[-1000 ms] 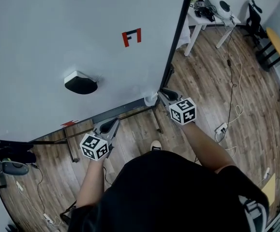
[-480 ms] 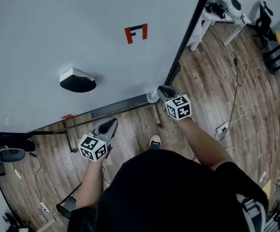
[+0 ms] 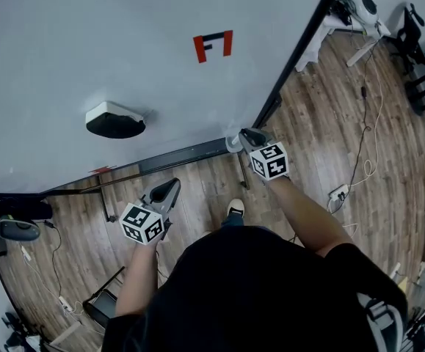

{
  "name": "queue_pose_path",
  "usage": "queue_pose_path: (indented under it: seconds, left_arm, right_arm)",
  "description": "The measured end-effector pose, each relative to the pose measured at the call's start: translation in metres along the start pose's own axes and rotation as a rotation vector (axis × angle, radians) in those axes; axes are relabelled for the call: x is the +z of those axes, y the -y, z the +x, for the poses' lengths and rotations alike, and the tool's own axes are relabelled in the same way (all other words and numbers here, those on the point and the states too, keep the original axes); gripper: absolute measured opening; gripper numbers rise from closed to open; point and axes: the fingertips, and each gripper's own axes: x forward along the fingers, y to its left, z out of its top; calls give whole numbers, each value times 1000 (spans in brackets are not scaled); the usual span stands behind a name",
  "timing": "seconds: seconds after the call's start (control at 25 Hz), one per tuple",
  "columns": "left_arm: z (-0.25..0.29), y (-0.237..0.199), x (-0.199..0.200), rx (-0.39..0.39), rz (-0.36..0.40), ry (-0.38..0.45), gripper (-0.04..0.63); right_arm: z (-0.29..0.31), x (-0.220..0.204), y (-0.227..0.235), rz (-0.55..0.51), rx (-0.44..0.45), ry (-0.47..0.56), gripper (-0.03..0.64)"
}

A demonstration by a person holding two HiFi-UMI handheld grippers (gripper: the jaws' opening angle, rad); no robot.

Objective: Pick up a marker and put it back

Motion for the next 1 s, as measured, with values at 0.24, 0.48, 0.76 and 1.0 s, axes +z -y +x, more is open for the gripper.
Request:
queue_pose_path:
  seconds: [0.24, 0.48, 0.76, 1.0]
  left_arm:
    - [1, -1, 0, 2, -4, 3, 15]
    - [3, 1, 3, -8, -1, 7, 15]
    - [0, 0, 9, -19, 11, 24, 15]
    - [0, 3, 19, -41, 33, 44, 15]
  right_arm:
    - [4, 1, 1, -5, 1, 7, 63]
    - [2, 0, 6, 27, 4, -11, 89]
    - [-17, 21, 13, 19, -22, 31, 121]
    - [-49, 46, 8, -18, -36, 91, 121]
